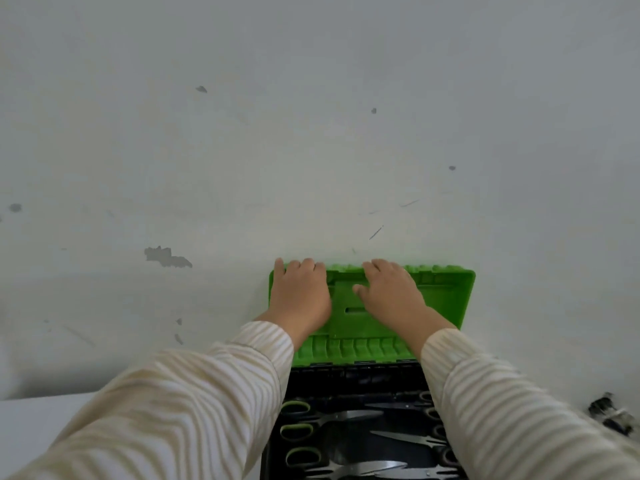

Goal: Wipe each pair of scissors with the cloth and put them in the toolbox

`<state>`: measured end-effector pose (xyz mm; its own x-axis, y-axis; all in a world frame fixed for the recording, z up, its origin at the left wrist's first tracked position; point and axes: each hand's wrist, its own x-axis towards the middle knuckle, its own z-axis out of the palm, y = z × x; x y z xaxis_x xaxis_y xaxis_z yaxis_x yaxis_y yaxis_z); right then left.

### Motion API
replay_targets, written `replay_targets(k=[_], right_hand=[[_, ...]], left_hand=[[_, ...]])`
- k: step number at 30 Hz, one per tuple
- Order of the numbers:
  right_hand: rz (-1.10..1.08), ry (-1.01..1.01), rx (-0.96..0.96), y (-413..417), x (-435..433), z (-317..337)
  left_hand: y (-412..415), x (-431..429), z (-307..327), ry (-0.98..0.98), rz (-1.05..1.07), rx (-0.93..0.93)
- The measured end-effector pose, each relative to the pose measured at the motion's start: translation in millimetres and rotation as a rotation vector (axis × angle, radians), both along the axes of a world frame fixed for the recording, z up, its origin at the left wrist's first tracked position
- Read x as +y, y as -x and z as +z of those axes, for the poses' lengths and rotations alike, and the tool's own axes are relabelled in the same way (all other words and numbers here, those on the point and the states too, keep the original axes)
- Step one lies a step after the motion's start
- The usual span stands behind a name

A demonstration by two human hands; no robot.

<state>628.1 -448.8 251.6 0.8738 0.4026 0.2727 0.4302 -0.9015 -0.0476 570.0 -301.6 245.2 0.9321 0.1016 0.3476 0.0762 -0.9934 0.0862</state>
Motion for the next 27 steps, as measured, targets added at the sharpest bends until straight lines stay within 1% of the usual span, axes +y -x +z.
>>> replay_targets(k=[2, 6, 10, 13, 15, 19, 20, 21, 23, 27], right_hand=[[-0.005, -0.01, -0.053, 12.2, -5.4, 4.5], [0.032, -0.06, -0.095, 43.3, -22.9, 8.5], [0.087, -0.162, -0.084, 88.1, -45.5, -11.2], [0.086, -0.134, -0.093, 123.2, -62.2, -41.8], [0.071, -0.082, -0.053, 142.9, -68.7, -67.7], [0.092, 0.055, 0.244, 173.2, -76.2, -115.5], [0.078, 0.071, 0.287, 177.0, -77.2, -119.9], [0.07, 0.061, 0.305, 178.9, -77.5, -122.1], [0.066, 0.027, 0.308, 179.6, -77.2, -120.5], [0.054, 0.056, 0.374, 169.5, -73.9, -115.9]], left_hand=[[9.9, -4.5, 3.6, 0.013, -0.002, -0.042], [46.4, -24.5, 4.6, 0.068, 0.012, -0.089], [89.9, -44.0, -20.2, 0.051, 0.003, -0.145], [119.7, -57.4, -52.3, 0.066, -0.033, -0.128], [138.7, -69.6, -70.8, 0.096, -0.063, -0.026], [167.0, -88.8, -102.5, 0.092, -0.073, 0.342], [171.2, -89.5, -105.4, 0.069, -0.073, 0.384], [172.8, -89.6, -107.9, 0.051, -0.072, 0.388], [175.6, -86.4, -104.1, 0.076, -0.087, 0.388], [170.6, -80.6, -94.9, 0.211, -0.09, 0.439]])
